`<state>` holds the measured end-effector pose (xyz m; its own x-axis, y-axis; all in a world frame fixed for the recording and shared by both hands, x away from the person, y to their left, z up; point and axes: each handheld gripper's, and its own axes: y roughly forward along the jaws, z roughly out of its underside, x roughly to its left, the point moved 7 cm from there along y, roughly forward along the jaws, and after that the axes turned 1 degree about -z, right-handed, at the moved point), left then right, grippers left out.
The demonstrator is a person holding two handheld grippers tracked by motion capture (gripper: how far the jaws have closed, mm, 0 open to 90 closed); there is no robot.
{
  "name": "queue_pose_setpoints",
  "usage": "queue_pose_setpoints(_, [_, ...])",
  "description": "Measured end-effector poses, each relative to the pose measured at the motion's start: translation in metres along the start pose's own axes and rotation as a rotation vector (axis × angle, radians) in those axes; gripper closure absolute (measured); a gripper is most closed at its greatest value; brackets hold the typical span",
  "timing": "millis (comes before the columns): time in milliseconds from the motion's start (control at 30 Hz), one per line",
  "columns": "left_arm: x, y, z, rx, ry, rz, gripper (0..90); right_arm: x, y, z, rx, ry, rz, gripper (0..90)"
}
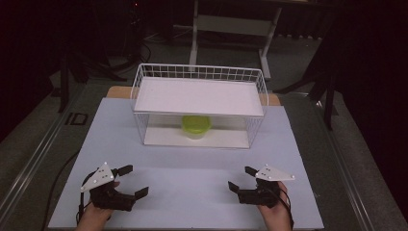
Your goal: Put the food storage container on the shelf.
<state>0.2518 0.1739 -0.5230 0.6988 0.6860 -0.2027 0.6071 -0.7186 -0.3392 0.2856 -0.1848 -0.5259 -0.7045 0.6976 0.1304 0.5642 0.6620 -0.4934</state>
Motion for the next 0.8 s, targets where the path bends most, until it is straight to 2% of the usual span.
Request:
queue_pose_setpoints(200, [0.002,-0.001,0.0,-0.005,-0.012,-0.006,1.2,0.001,0.001,0.0,-0.009,0.017,-0.015,14.5])
queue_pose_setpoints(300, [0.004,-0.001,0.0,-0.005,0.005,-0.019,1.2,0.0,0.008,0.003,0.012,-0.012,-0.004,14.5])
queue_pose_setpoints(433, [0.005,-0.003,0.0,-0.01,0.018,-0.033,1.2,-0.001,0.011,0.005,0.023,-0.024,-0.007,14.5])
queue_pose_setpoints(500, [0.008,-0.005,0.0,-0.02,0.005,-0.039,1.2,-0.002,0.012,0.005,0.025,-0.042,0.005,14.6])
queue_pose_setpoints(600, [0.012,-0.006,0.0,-0.021,-0.004,-0.046,1.2,-0.004,0.011,0.005,0.019,-0.038,0.014,14.5])
queue_pose_setpoints(800, [0.014,-0.006,0.001,-0.017,0.007,-0.055,1.2,-0.01,0.01,0.007,0.028,-0.028,0.037,14.6])
